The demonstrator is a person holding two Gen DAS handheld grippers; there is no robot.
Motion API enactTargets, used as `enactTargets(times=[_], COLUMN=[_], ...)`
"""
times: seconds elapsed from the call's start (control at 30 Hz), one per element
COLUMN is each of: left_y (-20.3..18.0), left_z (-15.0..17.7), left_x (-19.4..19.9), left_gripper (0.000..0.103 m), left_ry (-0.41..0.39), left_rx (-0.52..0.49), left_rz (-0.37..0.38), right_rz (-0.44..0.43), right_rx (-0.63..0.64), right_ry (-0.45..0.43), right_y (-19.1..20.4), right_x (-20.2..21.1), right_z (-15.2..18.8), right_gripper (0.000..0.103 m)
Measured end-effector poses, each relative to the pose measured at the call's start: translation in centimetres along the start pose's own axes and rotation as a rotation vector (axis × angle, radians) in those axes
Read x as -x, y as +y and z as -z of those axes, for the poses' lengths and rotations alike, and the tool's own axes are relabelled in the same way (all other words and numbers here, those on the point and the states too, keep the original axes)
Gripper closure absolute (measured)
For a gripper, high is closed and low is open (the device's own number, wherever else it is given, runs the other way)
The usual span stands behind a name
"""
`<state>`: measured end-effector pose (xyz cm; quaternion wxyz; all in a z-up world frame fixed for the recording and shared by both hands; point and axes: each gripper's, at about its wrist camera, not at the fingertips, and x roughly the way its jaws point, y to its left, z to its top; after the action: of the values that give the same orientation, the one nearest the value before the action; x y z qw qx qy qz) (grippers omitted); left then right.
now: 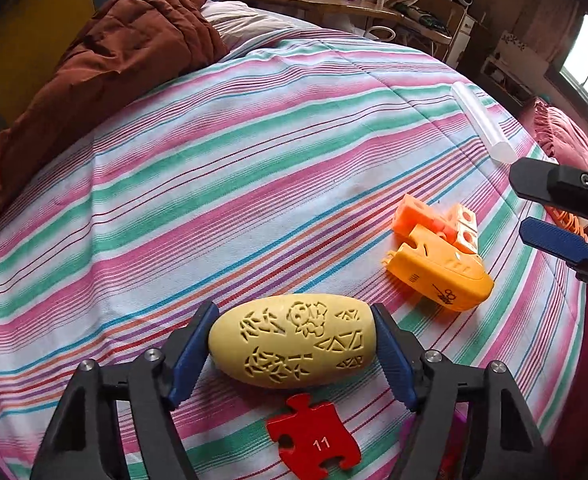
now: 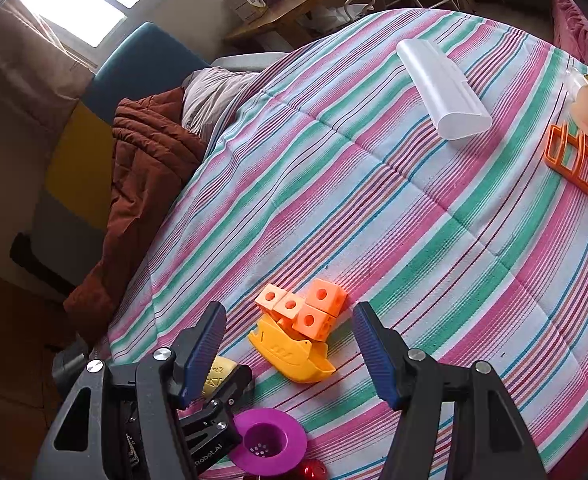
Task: Organize rigid objects
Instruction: 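Grasp the yellow textured oval with the left tool and lift it, then grasp the purple flared cup with the right tool while the left tool holds the yellow oval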
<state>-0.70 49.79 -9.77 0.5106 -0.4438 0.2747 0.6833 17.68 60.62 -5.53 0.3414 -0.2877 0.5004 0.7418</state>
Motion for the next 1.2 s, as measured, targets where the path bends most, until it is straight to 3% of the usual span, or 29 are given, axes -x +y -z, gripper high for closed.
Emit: enactTargets(times=[0.27,0.47,0.63,0.7,0.9,1.03,1.2], left_y=[5.4,6.8,5.4,4.4,4.4,4.2,4.2], left_z=[2.2,8.5,14.9,16.3,16.5,16.8,16.7], left_x=[4.9,8.6,8.8,8.8,8.1,7.9,7.9], left_gripper=[0.027,0.027,0.027,0.027,0.026,0.026,0.026], left_ry=[-0.140,-0.171,-0.150,-0.193,-0.229,-0.258,-0.271], left_rx=[0.245,0.328,0.336,0.277,0.255,0.243,0.240], left_rz=[-0.064,-0.185,-0.254,-0.295,-0.301,-0.311,-0.312], right_rz=[0.019,0.015,-0.003,-0.019,-0.097,-0.146,-0.150], right_rx=[-0.017,-0.022,-0.031,-0.027,-0.002,0.061,0.162], right_ry=[0.016,0.058,0.078,0.081,0.076,0.142,0.154], right_y=[-0.5,-0.6,-0.7,-0.6,0.2,1.7,3.3], right_x=[-0.5,-1.2,-1.3,-1.2,-0.6,-1.2,0.6], right_z=[-0.1,0.0,0.2,0.4,0.7,1.6,3.2], right_gripper=[0.037,0.037,0.037,0.037,0.042,0.048,0.048])
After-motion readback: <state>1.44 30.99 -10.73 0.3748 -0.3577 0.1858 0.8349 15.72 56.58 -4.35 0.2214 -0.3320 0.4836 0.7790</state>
